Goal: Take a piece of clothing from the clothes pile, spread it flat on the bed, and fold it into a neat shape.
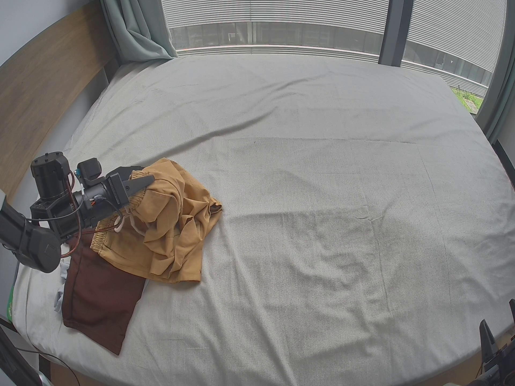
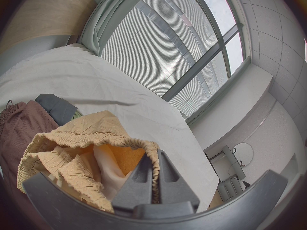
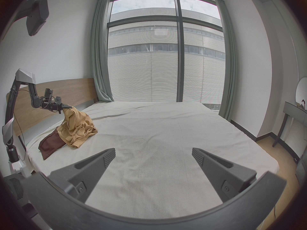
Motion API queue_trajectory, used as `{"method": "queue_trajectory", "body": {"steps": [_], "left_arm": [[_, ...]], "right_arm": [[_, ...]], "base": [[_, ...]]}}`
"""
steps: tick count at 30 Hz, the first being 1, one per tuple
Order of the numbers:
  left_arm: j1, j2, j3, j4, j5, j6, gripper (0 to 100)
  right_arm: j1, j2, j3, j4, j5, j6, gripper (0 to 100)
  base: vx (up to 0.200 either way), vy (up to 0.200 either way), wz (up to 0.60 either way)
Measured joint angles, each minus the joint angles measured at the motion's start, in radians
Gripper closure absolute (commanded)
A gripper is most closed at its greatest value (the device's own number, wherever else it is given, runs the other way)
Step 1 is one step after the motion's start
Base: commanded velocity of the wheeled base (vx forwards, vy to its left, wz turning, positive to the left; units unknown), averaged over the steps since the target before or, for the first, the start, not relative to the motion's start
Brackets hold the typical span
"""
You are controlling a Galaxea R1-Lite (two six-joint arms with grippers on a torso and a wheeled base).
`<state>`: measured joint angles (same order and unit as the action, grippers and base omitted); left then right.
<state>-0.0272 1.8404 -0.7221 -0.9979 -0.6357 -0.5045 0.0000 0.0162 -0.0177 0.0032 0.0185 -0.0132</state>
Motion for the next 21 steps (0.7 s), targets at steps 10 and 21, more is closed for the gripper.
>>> {"method": "queue_trajectory", "body": {"steps": [10, 21], "left_arm": [[-0.039, -0.055, 0.024, -0.002, 0.042, 0.005, 100], [-0.081, -0.068, 0.029, -0.006, 0.124, -0.017, 100]], "right_arm": [[0.0, 0.0, 0.0, 0.0, -0.001, 0.005, 0], [0.0, 0.0, 0.0, 0.0, -0.001, 0.005, 0]], "base": [[0.0, 0.0, 0.0], [0.0, 0.0, 0.0]]}}
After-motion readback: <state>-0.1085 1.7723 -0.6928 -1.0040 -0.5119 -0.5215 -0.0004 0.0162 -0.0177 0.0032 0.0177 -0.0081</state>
